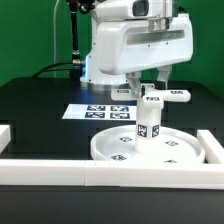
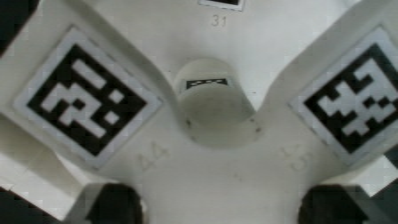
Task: Assemble round table
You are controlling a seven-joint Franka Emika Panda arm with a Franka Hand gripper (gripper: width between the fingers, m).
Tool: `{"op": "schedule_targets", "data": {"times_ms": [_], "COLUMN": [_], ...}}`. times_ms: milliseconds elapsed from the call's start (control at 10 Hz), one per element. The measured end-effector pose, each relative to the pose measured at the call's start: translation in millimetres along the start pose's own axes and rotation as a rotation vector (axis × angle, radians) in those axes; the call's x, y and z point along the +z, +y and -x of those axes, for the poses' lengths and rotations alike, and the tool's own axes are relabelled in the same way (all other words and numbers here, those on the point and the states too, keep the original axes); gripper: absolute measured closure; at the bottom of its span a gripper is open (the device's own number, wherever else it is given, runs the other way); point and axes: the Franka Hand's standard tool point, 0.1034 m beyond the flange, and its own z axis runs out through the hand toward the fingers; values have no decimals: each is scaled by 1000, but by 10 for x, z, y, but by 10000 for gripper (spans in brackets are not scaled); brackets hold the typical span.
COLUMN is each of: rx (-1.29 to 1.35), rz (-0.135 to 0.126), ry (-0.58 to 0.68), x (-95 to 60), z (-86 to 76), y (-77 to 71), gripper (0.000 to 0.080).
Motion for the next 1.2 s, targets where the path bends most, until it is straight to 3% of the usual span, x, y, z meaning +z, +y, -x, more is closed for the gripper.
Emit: {"op": "schedule_targets", "data": {"times_ms": [800, 1200], "rx": [846, 1250], "rz": [-26, -22], "ry": [34, 57], "x": [8, 11], "z": [10, 4], "y": [21, 17], "gripper": [361, 361]}}
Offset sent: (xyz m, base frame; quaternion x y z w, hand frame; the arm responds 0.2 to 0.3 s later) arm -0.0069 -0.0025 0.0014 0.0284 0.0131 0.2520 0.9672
